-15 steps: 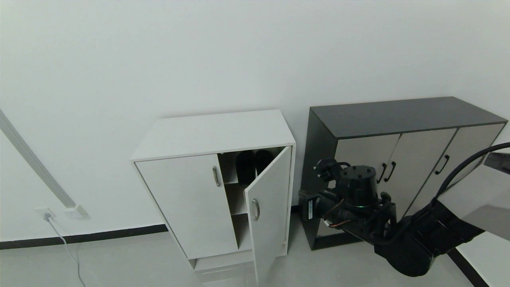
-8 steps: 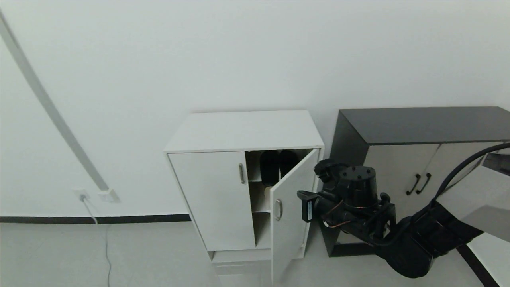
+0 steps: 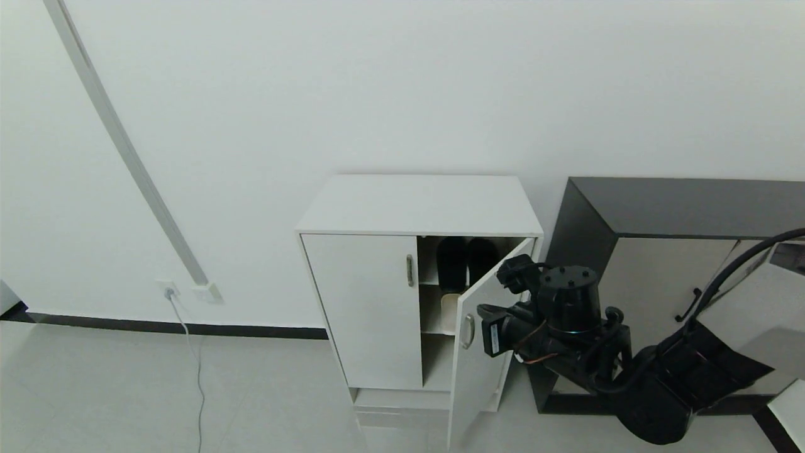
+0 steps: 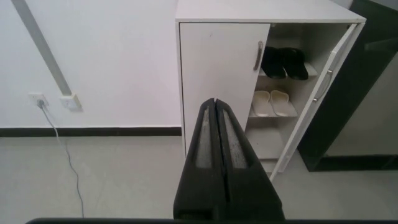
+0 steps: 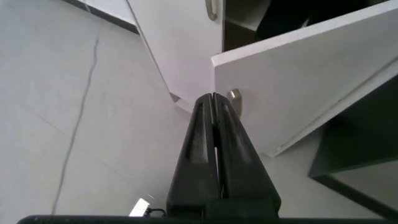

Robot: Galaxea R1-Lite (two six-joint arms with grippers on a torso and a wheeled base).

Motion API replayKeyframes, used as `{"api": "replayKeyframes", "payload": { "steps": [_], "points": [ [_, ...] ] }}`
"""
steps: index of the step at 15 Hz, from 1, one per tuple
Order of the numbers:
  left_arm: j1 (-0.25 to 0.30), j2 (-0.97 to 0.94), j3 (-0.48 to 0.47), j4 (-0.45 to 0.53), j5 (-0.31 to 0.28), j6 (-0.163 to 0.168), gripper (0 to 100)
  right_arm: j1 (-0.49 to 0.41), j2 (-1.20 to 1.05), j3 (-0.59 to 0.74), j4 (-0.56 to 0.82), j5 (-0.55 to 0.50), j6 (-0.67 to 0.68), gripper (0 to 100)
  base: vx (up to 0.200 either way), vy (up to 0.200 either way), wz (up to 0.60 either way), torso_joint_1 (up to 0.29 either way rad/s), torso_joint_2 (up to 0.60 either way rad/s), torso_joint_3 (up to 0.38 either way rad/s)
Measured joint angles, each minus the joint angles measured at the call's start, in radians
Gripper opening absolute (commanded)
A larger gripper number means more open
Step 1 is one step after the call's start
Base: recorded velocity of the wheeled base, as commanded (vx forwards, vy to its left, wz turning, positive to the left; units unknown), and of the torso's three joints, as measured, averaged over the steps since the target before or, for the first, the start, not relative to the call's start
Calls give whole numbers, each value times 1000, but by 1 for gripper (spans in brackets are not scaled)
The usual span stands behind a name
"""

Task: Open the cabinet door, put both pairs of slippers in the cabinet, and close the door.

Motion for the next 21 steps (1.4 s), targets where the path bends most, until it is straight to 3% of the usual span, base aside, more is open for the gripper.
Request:
{"api": "replayKeyframes", "payload": {
  "steps": [3, 4, 10, 17, 21],
  "points": [
    [0, 0, 0, 0, 0, 2, 0, -3, -58, 31, 216, -67, -28, 0, 0, 0, 0, 0, 0, 0],
    [0, 0, 0, 0, 0, 2, 0, -3, -77, 48, 222, -77, -27, 0, 0, 0, 0, 0, 0, 0],
    [0, 0, 0, 0, -1, 3, 0, 1, -122, 209, 128, -101, -28, 0, 200, 0, 0, 2, 0, 4],
    [0, 0, 0, 0, 0, 3, 0, 7, -113, 254, 118, -99, -24, 0, 0, 0, 0, 0, 0, 0],
    [0, 0, 0, 0, 0, 2, 0, 6, -46, 234, 24, -98, -26, 0, 0, 0, 0, 0, 0, 0]
  ]
}}
